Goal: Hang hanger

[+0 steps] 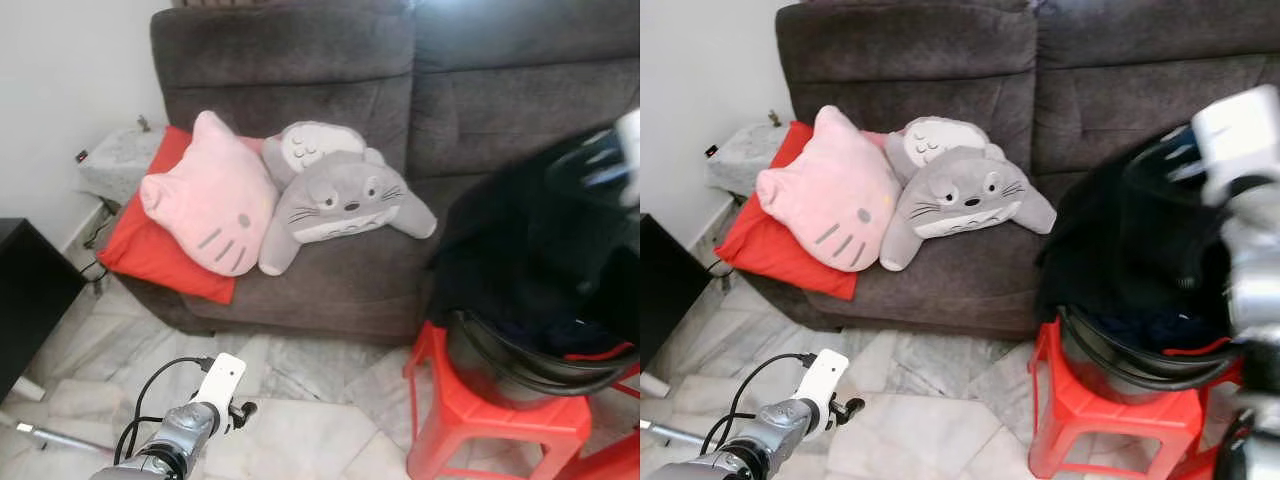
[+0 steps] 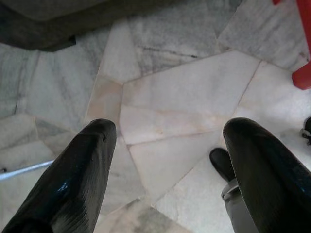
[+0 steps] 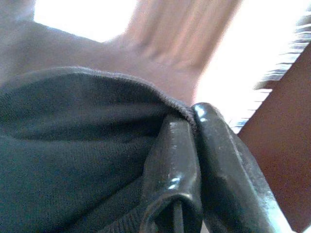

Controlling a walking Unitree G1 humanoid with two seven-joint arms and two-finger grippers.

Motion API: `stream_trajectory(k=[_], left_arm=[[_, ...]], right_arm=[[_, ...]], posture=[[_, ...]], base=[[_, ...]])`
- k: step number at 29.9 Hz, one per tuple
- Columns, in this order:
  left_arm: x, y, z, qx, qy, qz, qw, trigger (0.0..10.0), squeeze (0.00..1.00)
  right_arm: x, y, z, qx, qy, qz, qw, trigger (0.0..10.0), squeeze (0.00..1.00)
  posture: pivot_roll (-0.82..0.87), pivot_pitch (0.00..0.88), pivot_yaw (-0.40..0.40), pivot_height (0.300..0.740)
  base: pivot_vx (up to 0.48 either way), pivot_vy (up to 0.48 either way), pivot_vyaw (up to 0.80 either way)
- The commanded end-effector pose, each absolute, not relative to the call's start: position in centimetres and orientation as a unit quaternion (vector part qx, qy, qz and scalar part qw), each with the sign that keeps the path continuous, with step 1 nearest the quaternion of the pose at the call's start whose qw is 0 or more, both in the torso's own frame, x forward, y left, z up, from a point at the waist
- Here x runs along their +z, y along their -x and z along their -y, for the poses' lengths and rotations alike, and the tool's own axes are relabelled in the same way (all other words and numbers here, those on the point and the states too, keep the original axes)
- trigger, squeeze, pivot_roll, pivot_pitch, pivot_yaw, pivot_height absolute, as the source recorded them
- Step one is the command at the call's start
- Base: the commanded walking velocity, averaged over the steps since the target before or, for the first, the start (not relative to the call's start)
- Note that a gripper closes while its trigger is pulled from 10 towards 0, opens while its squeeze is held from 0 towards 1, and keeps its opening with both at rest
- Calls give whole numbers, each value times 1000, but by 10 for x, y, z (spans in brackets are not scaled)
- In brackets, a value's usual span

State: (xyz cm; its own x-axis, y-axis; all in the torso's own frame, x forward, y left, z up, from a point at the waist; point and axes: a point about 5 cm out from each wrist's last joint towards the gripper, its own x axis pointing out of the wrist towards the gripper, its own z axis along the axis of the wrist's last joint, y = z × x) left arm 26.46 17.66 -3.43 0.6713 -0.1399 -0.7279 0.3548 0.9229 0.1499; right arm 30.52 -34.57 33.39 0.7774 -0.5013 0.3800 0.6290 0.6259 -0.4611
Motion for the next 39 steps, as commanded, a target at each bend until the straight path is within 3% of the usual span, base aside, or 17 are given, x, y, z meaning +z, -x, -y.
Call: stream_trajectory(k=[1,2,4,5,7,8,10,12,19,30,39], left_arm=[[-36,-261,-184,-131,-154,-392,897,10000,0],[-36,-261,-184,-132,-154,-392,897,10000,0],[-36,-261,-185,-132,-154,-392,897,10000,0],[-36,-261,-185,-132,-154,-393,897,10000,0],[-36,-261,-185,-133,-154,-393,897,10000,0],[-36,-261,-184,-133,-154,-393,897,10000,0],[-36,-261,-184,-132,-154,-392,897,10000,0],[-36,-261,-184,-131,-153,-392,898,10000,0],[-36,-261,-185,-132,-154,-393,897,10000,0],[-36,-261,-185,-131,-154,-392,897,10000,0],[-36,-261,-184,-131,-152,-392,898,10000,0]], right_arm=[[365,-293,344,-340,294,195,872,0,0],[370,-296,334,-293,304,211,882,0,0],[370,-297,331,-282,305,213,884,0,0],[347,-311,314,-190,308,168,917,0,0],[321,-320,300,-112,307,108,939,0,0],[280,-325,287,-48,327,19,944,0,0],[232,-320,275,26,389,-73,918,0,0],[210,-313,275,41,400,-112,909,0,0],[217,-310,276,27,366,-88,926,0,0],[272,-313,249,57,304,73,948,0,0],[254,-304,231,154,332,30,930,0,0]], posture=[[-279,0,137,740],[-282,0,137,740],[-282,0,137,740],[-282,0,137,740],[-282,0,137,740],[-279,0,137,740],[-270,0,135,740],[-270,0,135,740],[-272,0,139,740],[-270,0,137,740],[-268,0,133,740]], base=[[0,0,0],[0,0,0],[0,0,0],[0,0,0],[0,0,0],[0,0,0],[0,0,0],[0,0,0],[0,0,0],[0,0,0],[0,0,0]])
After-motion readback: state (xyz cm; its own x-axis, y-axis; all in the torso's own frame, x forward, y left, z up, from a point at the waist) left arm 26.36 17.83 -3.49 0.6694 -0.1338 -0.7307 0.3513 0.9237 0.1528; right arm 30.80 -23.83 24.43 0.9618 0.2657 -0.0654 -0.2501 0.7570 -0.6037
